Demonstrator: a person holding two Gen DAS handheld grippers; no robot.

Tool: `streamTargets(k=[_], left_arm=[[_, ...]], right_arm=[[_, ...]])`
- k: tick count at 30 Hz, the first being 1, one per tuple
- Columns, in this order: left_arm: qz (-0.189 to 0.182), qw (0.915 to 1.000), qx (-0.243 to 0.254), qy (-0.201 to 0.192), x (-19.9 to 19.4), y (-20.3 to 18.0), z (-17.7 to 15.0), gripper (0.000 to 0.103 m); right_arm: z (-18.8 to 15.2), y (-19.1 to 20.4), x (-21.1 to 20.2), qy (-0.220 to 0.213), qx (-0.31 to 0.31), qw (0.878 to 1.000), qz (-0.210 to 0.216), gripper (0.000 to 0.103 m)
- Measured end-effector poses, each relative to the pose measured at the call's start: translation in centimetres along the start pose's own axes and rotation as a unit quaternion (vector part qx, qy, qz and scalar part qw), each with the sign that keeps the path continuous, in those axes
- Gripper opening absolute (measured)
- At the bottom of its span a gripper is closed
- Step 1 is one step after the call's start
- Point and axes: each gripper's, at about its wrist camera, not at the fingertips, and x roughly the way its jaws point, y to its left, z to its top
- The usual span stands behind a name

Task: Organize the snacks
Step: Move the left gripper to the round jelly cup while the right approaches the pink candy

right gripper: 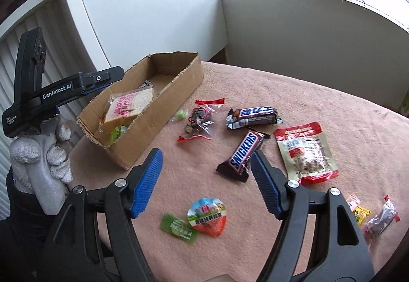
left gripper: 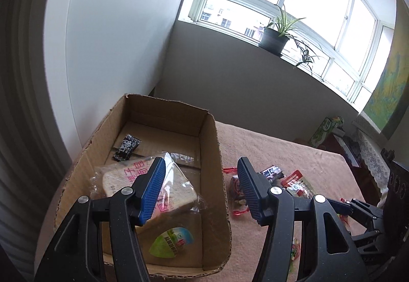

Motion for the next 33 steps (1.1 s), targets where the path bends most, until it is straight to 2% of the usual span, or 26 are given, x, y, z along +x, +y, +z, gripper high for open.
streamTargets(k=[6, 9, 11, 14, 19, 22, 25, 33], left_arm=[[-0.035, 0.9985, 0.028, 0.031, 1.1, -3.6, -1.5, 0.058], [-0.052, 0.9962, 0.043, 0.055, 1.7, -5.5, -2.9, 0.058], [-0.067, 0.9932, 0.056, 0.077, 2.2, -6.7, -4.1, 0.058], [-0.091, 0.9877, 0.073, 0.104, 2.6, -8.6, -5.8, 0.058], [-0.135, 0.9742, 0.077, 0.163, 3.4, -10.6, -8.4, 0.058], [-0.146, 0.9694, 0.082, 0.180, 3.6, -11.3, -9.1, 0.058], [-0.148, 0.9666, 0.089, 0.189, 3.8, -11.7, -9.7, 0.058], [-0.137, 0.9644, 0.103, 0.201, 4.6, -12.1, -10.6, 0.058]], right_arm=[[-0.5, -5.5, -1.6, 0.001, 0.068, 0.997, -0.031, 0.074], [-1.2, -8.3, -2.3, 0.009, 0.106, 0.994, -0.032, 0.074], [-1.8, -9.9, -2.6, 0.014, 0.124, 0.991, -0.045, 0.074], [-2.7, -12.0, -2.8, 0.021, 0.146, 0.987, -0.059, 0.068], [-3.9, -15.3, -2.1, 0.047, 0.208, 0.976, -0.039, 0.058], [-4.5, -16.1, -1.7, 0.058, 0.227, 0.972, -0.030, 0.054], [-4.6, -16.0, -1.6, 0.063, 0.220, 0.973, -0.039, 0.052], [-4.0, -15.6, -0.2, 0.086, 0.199, 0.974, -0.066, 0.051]])
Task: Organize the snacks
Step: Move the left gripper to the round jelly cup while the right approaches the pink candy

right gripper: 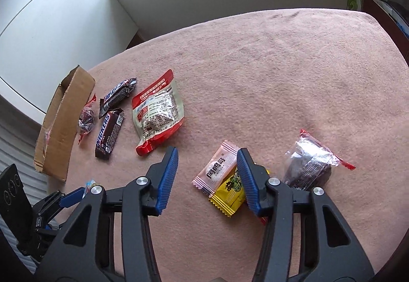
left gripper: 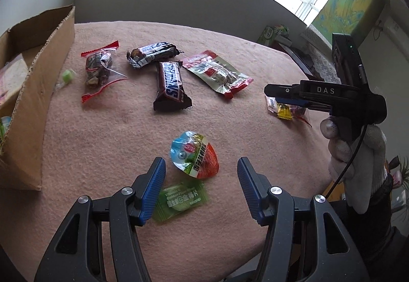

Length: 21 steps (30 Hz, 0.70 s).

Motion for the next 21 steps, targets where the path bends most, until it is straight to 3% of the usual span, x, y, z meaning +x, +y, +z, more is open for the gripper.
streamTargets(k=[10, 21], left_arm=[[0.011, 0.9997, 0.022, -0.002, 0.5, -1.2, -0.1, 0.058], [0.046, 0.9982, 0.037, -0.006, 1.4, -1.5, 0.1, 0.058]], right_arm=[[0.5, 1.4, 0.2, -0.012, -0.015, 1.000, 0.013, 0.050], [0.0, 1.9, 0.8, -0.006, -0.066, 0.996, -0.052, 0.042]])
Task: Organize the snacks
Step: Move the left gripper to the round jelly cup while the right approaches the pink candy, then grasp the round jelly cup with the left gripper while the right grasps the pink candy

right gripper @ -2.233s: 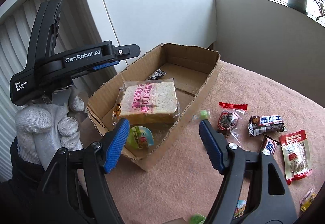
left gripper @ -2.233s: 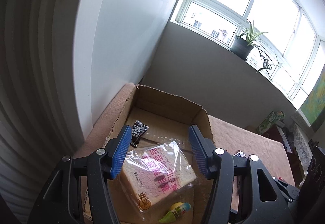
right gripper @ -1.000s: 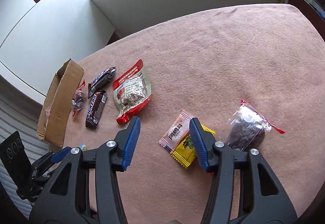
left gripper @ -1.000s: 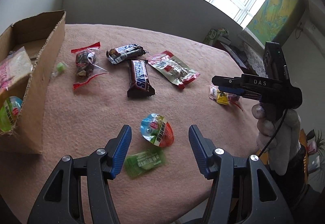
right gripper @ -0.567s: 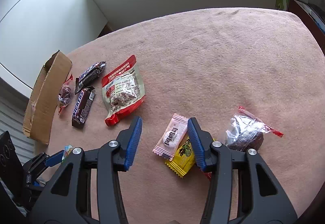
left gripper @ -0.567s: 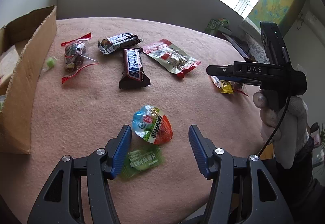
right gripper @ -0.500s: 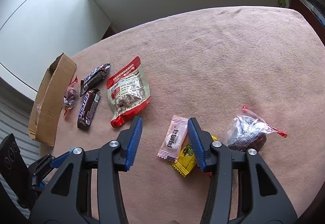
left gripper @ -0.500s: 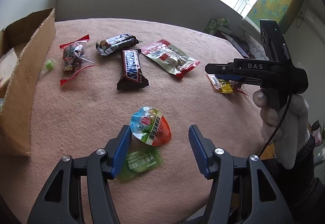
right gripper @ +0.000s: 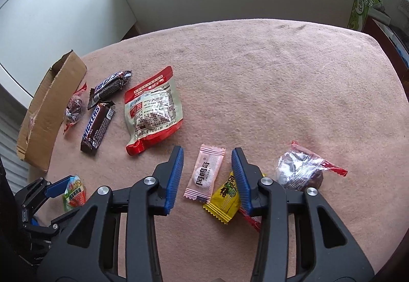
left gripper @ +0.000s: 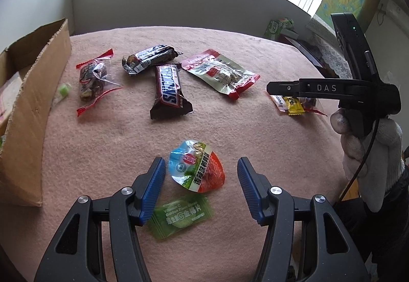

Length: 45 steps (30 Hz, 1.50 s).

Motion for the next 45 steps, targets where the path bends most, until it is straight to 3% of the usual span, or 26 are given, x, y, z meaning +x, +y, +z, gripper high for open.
streamTargets(k=[3, 7, 13, 20, 27, 35, 45], left_arm=[[0.008, 0.9999, 0.013, -0.003, 0.3, -0.6, 0.1, 0.056], [0.025, 0.9992, 0.032, -0.008, 0.7, -1.1, 0.0, 0.042], [0.028, 0.9988, 0.039, -0.011, 0.9, -1.1, 0.1, 0.037], [0.016, 0.9995, 0.024, -0.012, 0.6, -0.7, 0.3, 0.035], [0.002, 0.9997, 0.012, -0.023, -0.7, 0.2, 0.5, 0.034], [0.003, 0.9980, 0.001, -0.063, -3.7, 1.2, 1.2, 0.034], [0.019, 0.9933, -0.031, -0.109, -6.8, 3.7, 2.4, 0.034]], right_arm=[[-0.1, 1.2, 0.5, 0.001, -0.034, 0.999, -0.032, 0.038], [-0.5, 1.9, 0.7, -0.002, -0.070, 0.996, -0.056, 0.027], [-0.3, 0.7, 0.4, -0.005, -0.056, 0.998, -0.027, 0.023], [0.7, -2.1, -0.2, -0.019, 0.036, 0.997, 0.065, 0.023], [0.2, -1.9, -0.8, -0.035, 0.034, 0.997, 0.062, 0.023], [1.0, 1.3, -3.4, -0.075, 0.007, 0.995, 0.067, 0.023], [3.5, 7.4, -5.2, -0.111, -0.019, 0.987, 0.118, 0.023]])
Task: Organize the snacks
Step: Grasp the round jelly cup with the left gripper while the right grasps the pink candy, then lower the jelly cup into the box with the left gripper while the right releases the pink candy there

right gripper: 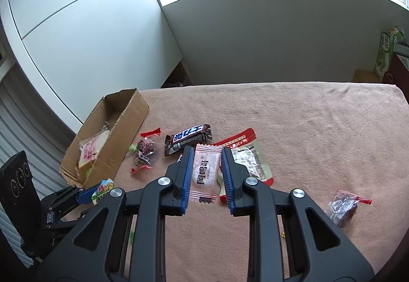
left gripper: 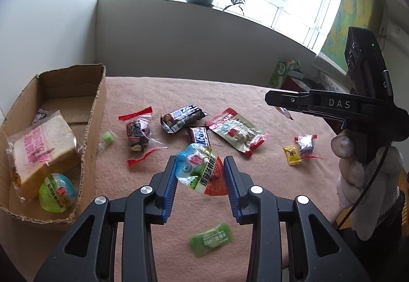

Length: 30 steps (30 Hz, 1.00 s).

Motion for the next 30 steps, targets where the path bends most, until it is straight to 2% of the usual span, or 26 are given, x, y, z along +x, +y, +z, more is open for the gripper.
streamTargets(k=[9, 17, 22, 25, 30], left_arm=[[0.026, 0.9982, -0.038, -0.038, -2.7, 4.1, 0.8, 0.034], [0.057, 0.9934, -0.076, -0.064, -4.4, 8.3, 0.8, 0.034], [0.083, 0.9897, -0.094, -0.069, -4.9, 10.9, 0.5, 0.034], [0.090, 0.9881, -0.105, -0.067, -4.9, 12.2, 0.3, 0.034], [0.103, 0.9858, -0.114, -0.068, -5.1, 13.9, -0.1, 0.034]], right_arm=[[2.7, 6.7, 2.6, -0.006, -0.018, 0.998, 0.055, 0.023], [4.0, 12.7, 6.6, 0.006, -0.043, 0.995, 0.094, 0.023], [3.9, 16.0, 9.6, 0.022, -0.060, 0.993, 0.100, 0.023], [3.6, 17.7, 11.3, 0.030, -0.076, 0.993, 0.088, 0.023], [3.3, 18.8, 13.5, 0.044, -0.083, 0.992, 0.081, 0.023]])
